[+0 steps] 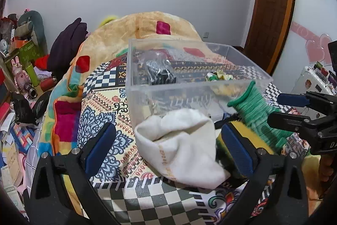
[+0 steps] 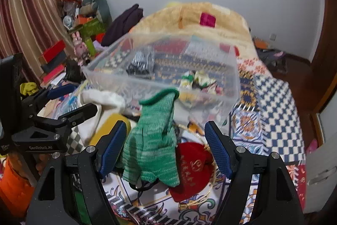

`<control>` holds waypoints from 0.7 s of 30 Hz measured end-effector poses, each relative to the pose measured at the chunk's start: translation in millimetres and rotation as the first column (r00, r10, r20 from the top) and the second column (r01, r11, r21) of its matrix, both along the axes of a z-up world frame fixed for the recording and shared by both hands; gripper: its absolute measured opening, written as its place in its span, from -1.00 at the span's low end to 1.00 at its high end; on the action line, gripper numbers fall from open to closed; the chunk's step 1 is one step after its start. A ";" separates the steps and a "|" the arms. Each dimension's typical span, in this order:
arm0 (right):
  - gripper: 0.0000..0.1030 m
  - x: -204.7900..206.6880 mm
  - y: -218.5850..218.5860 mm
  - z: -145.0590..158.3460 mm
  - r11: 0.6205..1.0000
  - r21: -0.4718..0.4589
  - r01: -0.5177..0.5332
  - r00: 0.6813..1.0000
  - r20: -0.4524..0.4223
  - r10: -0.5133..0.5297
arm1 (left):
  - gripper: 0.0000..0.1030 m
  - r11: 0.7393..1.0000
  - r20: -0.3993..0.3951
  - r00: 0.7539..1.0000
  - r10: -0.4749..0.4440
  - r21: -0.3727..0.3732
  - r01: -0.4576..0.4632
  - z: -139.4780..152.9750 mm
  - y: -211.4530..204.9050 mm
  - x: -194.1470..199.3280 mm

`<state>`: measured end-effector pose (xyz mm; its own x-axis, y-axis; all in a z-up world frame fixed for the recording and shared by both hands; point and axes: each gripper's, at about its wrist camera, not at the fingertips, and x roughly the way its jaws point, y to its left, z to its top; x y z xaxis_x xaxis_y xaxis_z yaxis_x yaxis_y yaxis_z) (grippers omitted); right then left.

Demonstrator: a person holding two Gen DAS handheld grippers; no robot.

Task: Organize soft objects
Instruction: 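Grasp the white cloth with the left tool while the right tool grasps the green knit glove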

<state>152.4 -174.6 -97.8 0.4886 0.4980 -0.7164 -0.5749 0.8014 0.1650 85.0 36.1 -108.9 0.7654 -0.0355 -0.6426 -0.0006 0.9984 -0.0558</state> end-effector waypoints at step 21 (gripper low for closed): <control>-0.63 -9.3 0.4 8.2 0.999 0.030 -0.037 0.999 0.024 0.036 | -0.60 0.998 -0.028 0.999 -0.031 -0.059 0.029 -11.7 4.8 -5.2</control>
<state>143.1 -174.2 -89.5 0.4859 0.5373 -0.6894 -0.6077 0.7746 0.1755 79.8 40.9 -120.6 0.7447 -0.0963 -0.6604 0.0269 0.9931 -0.1145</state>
